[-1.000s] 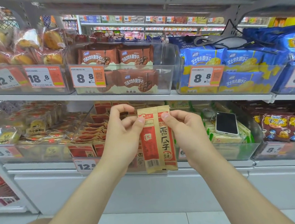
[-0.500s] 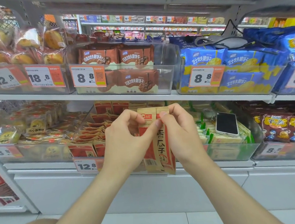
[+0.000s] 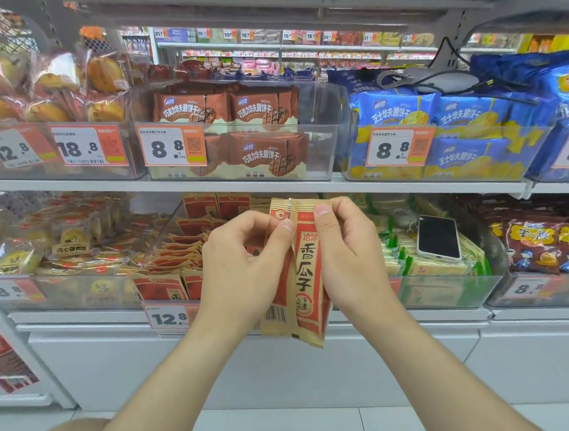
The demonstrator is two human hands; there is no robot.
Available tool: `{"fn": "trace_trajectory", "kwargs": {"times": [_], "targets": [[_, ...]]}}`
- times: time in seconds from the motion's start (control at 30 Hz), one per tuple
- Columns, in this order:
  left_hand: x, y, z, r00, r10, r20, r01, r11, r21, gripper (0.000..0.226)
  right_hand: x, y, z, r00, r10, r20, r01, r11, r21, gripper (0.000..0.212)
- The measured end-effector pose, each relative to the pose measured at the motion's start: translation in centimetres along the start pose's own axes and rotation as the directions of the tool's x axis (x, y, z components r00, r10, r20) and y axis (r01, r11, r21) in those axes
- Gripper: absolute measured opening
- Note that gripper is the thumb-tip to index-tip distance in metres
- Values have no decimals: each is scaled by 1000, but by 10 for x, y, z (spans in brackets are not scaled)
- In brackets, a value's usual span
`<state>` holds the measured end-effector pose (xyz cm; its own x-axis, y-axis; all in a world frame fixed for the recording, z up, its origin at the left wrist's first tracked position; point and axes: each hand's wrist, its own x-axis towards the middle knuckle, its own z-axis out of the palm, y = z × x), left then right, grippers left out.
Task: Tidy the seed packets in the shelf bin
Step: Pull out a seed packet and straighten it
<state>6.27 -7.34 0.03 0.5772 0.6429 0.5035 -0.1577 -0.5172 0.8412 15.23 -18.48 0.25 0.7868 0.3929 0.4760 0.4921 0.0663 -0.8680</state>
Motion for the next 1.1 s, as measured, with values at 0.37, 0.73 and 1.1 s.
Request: {"fn": "trace_trajectory", "kwargs": {"times": [0.37,0.73,1.1], "targets": [[13,-8,-17,953,-179,-245,165,983,-76,35,2,-3,-19,846,178,503,-111,981,-160,22],[1,-7,-10,974,-154,164,103,953,284,57,17,18,-15,994,-40,100,83,877,-473,29],[3,-2,-13,964,-204,170,162,959,232,37,7,11,-12,988,-59,140,92,966,-241,24]]}}
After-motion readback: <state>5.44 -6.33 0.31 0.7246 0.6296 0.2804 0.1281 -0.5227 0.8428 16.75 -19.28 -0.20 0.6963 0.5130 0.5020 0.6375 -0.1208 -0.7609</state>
